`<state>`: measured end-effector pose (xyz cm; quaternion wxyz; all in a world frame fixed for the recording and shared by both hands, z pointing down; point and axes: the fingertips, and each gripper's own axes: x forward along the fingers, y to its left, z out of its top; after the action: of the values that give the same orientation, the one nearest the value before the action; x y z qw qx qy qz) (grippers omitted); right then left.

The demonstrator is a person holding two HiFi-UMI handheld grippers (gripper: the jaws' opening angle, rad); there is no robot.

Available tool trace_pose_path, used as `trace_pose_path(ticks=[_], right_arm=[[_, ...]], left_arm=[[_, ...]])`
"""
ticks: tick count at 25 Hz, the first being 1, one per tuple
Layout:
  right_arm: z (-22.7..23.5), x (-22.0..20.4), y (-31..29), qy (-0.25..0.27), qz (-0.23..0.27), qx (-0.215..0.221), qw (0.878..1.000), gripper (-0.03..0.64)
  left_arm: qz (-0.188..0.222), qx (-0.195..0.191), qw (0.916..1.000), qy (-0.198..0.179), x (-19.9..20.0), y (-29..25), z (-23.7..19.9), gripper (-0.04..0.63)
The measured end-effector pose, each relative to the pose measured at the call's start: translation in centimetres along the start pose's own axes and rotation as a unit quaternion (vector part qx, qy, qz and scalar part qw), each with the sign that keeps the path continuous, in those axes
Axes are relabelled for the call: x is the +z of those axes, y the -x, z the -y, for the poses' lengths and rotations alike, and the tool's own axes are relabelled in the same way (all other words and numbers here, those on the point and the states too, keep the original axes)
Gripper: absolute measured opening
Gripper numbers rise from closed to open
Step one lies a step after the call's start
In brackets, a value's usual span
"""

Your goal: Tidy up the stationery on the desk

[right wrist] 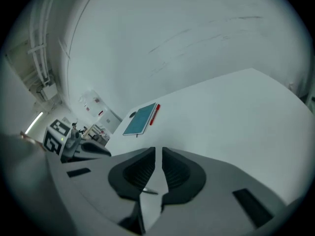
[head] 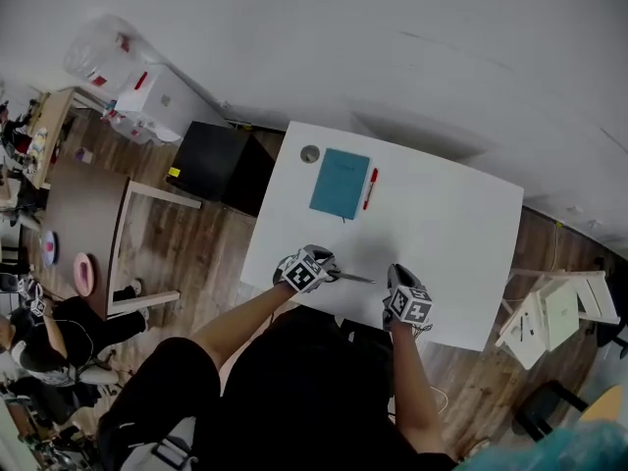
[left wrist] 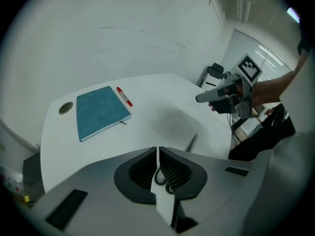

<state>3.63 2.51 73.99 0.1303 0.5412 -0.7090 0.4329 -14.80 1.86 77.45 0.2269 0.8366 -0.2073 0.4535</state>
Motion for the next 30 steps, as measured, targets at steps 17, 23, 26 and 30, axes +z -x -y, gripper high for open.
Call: trace_pose_path(ticks=[17, 23, 26, 30], right_arm=[[-3.6, -10.5, -2.1, 0.043, -0.106, -0.081, 0.99, 0.061], [-4.1, -12.1, -4.3, 0.03, -0.132, -0.067, 0.989, 0.06], [-4.1, -11.6, -4.2, 0.034, -0.14, -0.061, 0.988, 0.06], [-4.2, -11.7, -4.5, 0.033, -0.172, -0.021, 0.984, 0.06]], left_arm=[[-0.032, -0.09, 0.9937, -0.058, -6.2, -1.6, 2.1, 0.029], [-0.051, -0.088, 0.9947, -0.017, -8.0, -2.0, 1.7, 0.029], [-0.045, -0.084, 0.9954, 0.0, -8.0, -2.1, 1.7, 0.029], [-0.051, -0.084, 0.9951, 0.008, -8.1, -2.1, 2.5, 0.029]])
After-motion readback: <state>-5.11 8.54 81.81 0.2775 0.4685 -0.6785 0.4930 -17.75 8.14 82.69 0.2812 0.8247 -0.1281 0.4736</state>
